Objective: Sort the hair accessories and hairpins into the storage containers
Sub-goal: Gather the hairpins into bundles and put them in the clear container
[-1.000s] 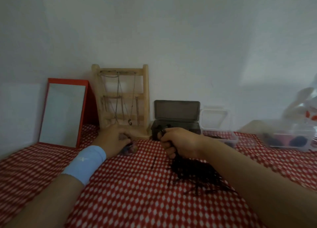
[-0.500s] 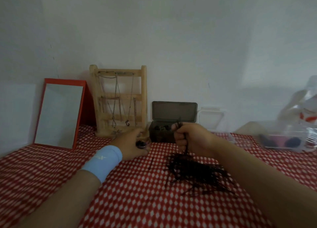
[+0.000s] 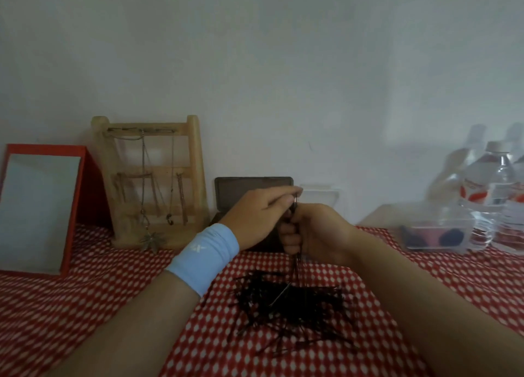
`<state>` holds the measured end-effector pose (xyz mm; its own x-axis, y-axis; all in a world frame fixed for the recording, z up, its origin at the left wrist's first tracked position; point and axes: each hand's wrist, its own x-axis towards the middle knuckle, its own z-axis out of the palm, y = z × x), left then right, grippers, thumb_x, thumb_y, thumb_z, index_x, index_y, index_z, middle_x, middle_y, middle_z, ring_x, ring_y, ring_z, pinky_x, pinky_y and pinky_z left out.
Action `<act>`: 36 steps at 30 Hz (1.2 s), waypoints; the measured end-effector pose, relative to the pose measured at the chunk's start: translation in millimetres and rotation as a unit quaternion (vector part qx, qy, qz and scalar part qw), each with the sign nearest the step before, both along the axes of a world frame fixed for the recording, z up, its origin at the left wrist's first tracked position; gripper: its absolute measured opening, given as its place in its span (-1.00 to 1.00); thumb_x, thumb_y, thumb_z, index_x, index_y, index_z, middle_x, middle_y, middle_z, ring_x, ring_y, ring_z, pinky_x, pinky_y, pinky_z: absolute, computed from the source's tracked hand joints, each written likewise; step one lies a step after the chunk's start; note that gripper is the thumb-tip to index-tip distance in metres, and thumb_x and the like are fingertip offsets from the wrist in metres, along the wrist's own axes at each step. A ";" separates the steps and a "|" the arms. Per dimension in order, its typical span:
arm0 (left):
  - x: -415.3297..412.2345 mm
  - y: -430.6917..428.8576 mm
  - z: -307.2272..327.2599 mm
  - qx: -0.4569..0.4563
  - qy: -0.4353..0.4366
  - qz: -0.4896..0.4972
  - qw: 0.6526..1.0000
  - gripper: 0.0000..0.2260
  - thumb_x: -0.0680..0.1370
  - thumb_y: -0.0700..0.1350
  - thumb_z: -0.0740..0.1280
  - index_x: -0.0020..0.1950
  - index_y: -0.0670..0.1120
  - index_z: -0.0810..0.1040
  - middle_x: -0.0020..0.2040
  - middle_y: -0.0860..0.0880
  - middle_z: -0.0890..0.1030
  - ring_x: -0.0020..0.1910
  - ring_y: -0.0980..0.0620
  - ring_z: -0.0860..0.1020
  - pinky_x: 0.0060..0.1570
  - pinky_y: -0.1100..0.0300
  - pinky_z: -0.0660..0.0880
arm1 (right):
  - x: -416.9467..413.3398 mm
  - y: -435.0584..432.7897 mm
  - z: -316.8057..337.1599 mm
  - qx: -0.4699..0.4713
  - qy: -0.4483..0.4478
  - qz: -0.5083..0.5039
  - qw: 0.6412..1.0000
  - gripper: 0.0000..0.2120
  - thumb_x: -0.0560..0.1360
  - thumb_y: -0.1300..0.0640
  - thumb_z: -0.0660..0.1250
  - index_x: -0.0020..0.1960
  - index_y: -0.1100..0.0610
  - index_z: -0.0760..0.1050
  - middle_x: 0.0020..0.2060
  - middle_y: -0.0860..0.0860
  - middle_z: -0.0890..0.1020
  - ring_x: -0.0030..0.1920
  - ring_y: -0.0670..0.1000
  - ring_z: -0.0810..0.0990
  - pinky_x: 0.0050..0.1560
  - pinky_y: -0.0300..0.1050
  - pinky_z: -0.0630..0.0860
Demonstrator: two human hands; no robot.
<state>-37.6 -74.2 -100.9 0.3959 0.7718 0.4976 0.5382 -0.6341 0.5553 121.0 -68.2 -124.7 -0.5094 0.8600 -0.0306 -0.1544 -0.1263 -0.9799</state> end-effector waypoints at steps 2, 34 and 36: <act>5.8 6.2 4.1 0.000 -0.014 -0.005 1.000 -0.76 0.63 -0.04 0.22 0.21 0.05 0.64 0.05 0.13 0.68 -0.01 0.29 0.60 0.09 0.36 0.48 | 5.4 1.5 1.0 -0.008 0.001 0.010 1.000 -0.83 0.50 0.28 0.01 -0.20 0.09 0.29 -0.35 0.03 0.33 -0.40 -0.02 0.21 -0.36 -0.14 0.18; 24.7 15.8 -26.9 -0.336 -0.143 -0.132 0.922 -0.86 0.59 -0.18 0.32 -0.05 -0.12 0.68 -0.27 0.00 0.62 -0.33 0.11 0.52 -0.21 0.24 0.48 | 22.0 17.9 16.1 0.094 0.202 -0.122 0.967 -0.78 0.64 0.38 0.02 0.03 0.13 0.36 -0.35 0.01 0.39 -0.39 -0.02 0.34 -0.20 -0.08 0.50; 21.3 14.9 -22.8 -0.338 -0.084 -0.137 0.927 -0.83 0.60 -0.16 0.31 -0.08 -0.10 0.69 -0.25 0.00 0.63 -0.30 0.11 0.54 -0.21 0.26 0.50 | 25.3 16.4 21.1 0.099 0.223 -0.128 0.961 -0.76 0.64 0.38 0.01 0.01 0.12 0.36 -0.36 0.00 0.38 -0.40 -0.03 0.32 -0.23 -0.08 0.51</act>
<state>-16.3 -59.3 -123.7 0.5840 0.8117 0.0092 0.2784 -0.2109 0.9370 146.3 -51.7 -103.6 -0.2053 0.9255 0.3183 -0.5653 0.1534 -0.8105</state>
